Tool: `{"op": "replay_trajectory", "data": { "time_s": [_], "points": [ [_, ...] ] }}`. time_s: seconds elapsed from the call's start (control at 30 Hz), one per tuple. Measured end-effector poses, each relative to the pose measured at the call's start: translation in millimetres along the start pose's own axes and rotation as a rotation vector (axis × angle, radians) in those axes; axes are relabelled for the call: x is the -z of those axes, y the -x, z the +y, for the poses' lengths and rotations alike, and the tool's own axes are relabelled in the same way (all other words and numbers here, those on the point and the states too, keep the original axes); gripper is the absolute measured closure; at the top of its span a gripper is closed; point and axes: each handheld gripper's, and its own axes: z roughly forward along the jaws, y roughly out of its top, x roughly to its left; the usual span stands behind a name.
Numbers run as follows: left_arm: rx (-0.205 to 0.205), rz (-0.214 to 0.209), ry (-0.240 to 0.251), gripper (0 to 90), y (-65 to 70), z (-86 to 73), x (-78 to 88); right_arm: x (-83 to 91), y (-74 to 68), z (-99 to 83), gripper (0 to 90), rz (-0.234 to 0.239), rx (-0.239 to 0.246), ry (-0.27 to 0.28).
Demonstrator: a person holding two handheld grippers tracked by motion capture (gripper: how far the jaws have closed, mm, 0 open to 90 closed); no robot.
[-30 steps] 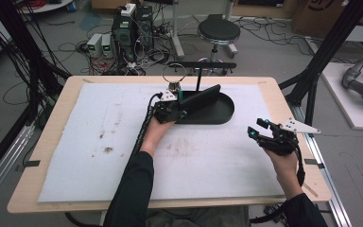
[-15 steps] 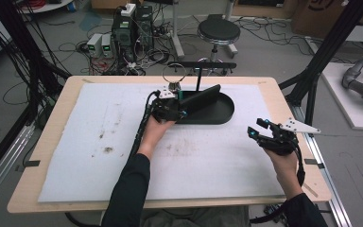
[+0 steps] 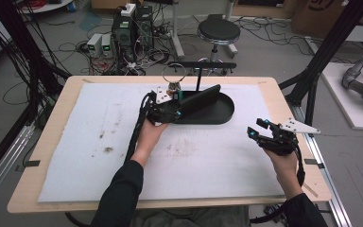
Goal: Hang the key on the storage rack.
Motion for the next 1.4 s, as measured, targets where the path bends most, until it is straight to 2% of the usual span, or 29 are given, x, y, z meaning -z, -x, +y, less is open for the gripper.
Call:
{"op": "replay_trajectory", "data": {
  "time_s": [0.07, 0.13, 0.23, 0.27, 0.3, 0.37, 0.4, 0.5, 0.6, 0.67, 0.7, 0.73, 0.77, 0.8, 0.93, 0.97, 1.03, 1.1, 1.27, 1.4],
  "points": [
    [0.014, -0.001, 0.027, 25.7, -0.5, -0.3, 10.7, -0.2, 0.1, 0.0, 40.5, -0.001, 0.003, 0.002],
    [0.014, 0.002, 0.031, 25.7, -0.3, 0.0, 14.9, -0.1, 0.2, -0.1, 40.5, -0.001, 0.001, 0.000],
    [0.018, -0.006, 0.064, 25.7, -0.1, -0.3, 28.5, 0.1, 0.6, -0.2, 40.4, -0.002, -0.002, 0.003],
    [0.019, -0.007, 0.079, 25.7, 0.2, -1.0, 38.3, 0.2, 0.9, -0.5, 40.3, -0.002, -0.003, 0.002],
    [0.019, -0.007, 0.079, 25.7, 0.2, -1.0, 38.3, 0.2, 0.9, -0.5, 40.3, -0.002, -0.003, 0.002],
    [0.016, -0.013, 0.092, 25.7, 0.8, -3.7, 52.6, 1.1, 1.5, -2.0, 40.3, -0.002, -0.004, 0.000],
    [0.016, -0.013, 0.092, 25.7, 0.8, -3.7, 52.6, 1.6, 2.0, -2.4, 40.3, -0.004, -0.001, -0.001],
    [0.024, -0.028, 0.106, 25.7, 0.8, -9.0, 68.0, 2.2, 3.6, -4.7, 40.3, -0.004, -0.003, -0.004],
    [0.026, -0.044, 0.117, 25.7, 1.2, -21.1, 87.8, 1.5, 6.2, -6.4, 40.1, -0.007, -0.008, -0.010],
    [0.028, -0.044, 0.120, 25.7, 1.1, -24.9, 92.7, 0.3, 7.8, -6.5, 39.6, -0.009, -0.014, -0.011],
    [0.031, -0.046, 0.120, 25.7, -0.4, -33.1, 103.7, -0.7, 8.1, -6.6, 39.6, -0.012, -0.013, -0.011],
    [0.031, -0.046, 0.120, 25.7, -0.4, -33.1, 103.7, -0.7, 8.1, -6.6, 39.6, -0.012, -0.013, -0.011],
    [0.062, -0.051, 0.134, 25.7, -1.9, -42.8, 113.7, -1.7, 8.6, -6.6, 39.5, -0.012, -0.008, -0.010],
    [0.062, -0.051, 0.134, 25.7, -1.9, -42.8, 113.7, -1.7, 8.6, -6.6, 39.5, -0.012, -0.008, -0.010],
    [0.126, -0.070, 0.128, 25.7, -8.9, -62.4, 129.8, -3.2, 9.6, -6.1, 39.4, -0.016, -0.010, -0.005],
    [0.123, -0.061, 0.114, 25.7, -11.8, -71.3, 137.3, -3.6, 9.7, -5.5, 39.3, -0.019, -0.008, -0.008],
    [0.119, -0.054, 0.112, 25.7, -13.1, -75.5, 141.0, -3.8, 9.8, -5.1, 39.2, -0.021, -0.005, -0.011],
    [0.116, -0.030, 0.132, 25.7, -17.2, -87.9, 151.0, -3.9, 8.1, -4.2, 39.1, -0.029, -0.004, -0.016],
    [0.121, -0.011, 0.140, 25.7, -20.7, -100.0, 156.4, -1.7, 6.1, -2.2, 38.6, -0.043, 0.006, -0.010],
    [0.111, -0.004, 0.117, 25.7, -19.6, -108.2, 157.2, -0.6, 6.3, -1.9, 38.5, -0.046, 0.008, -0.006]
  ]
}}
